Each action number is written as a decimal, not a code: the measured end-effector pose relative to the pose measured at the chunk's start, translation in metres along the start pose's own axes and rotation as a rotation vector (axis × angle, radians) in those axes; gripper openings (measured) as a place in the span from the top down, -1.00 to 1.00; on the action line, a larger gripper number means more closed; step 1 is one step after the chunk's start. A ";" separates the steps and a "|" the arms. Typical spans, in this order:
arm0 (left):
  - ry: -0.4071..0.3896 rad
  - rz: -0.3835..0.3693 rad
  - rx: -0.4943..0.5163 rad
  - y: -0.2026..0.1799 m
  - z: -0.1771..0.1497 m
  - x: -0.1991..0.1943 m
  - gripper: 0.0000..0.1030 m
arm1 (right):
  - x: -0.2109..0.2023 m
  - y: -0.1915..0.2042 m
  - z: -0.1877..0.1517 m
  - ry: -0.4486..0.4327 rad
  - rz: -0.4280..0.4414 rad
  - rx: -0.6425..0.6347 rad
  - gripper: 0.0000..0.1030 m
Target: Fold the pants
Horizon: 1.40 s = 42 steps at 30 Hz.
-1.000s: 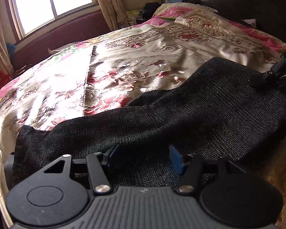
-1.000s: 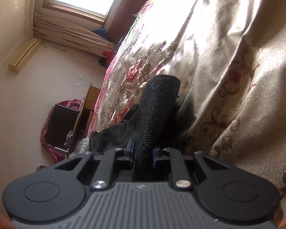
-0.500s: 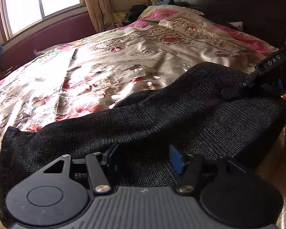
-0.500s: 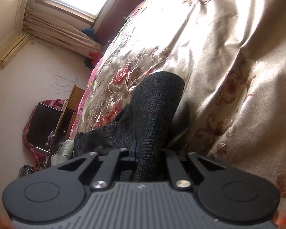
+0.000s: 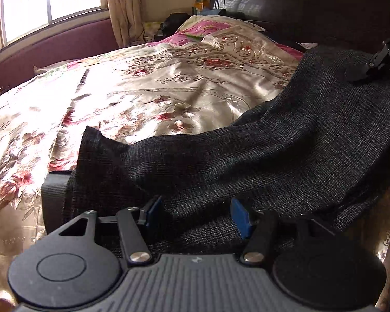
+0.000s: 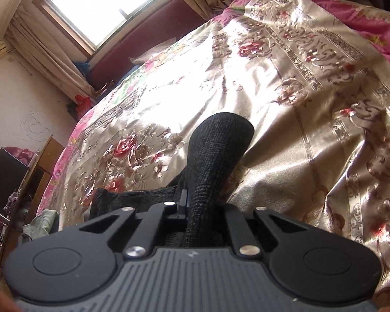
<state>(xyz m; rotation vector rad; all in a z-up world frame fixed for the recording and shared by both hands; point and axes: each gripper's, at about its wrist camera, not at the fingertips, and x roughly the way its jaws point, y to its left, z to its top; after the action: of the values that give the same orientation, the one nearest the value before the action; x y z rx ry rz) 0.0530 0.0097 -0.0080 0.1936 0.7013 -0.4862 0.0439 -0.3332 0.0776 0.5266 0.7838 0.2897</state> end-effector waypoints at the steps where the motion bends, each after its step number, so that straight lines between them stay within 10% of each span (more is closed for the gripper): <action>1: -0.001 0.010 -0.014 0.006 -0.003 -0.003 -0.39 | 0.005 0.016 0.003 0.009 0.005 -0.038 0.86; 12: -0.075 0.053 -0.165 0.057 -0.013 -0.034 -0.39 | 0.132 0.176 -0.026 0.176 0.049 -0.263 0.86; 21: -0.099 0.099 -0.328 0.102 -0.028 -0.054 -0.39 | 0.202 0.232 -0.067 0.237 -0.128 -0.418 0.83; 28: -0.129 0.101 -0.427 0.125 -0.035 -0.061 -0.40 | 0.208 0.245 -0.075 0.231 -0.131 -0.419 0.32; 42: -0.133 0.289 -0.414 0.124 -0.039 -0.072 -0.40 | 0.162 0.252 -0.068 0.120 -0.031 -0.507 0.30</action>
<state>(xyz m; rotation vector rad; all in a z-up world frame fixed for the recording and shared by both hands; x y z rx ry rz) 0.0439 0.1565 0.0114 -0.1261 0.6172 -0.0706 0.0897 -0.0295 0.0802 0.0191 0.7975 0.4770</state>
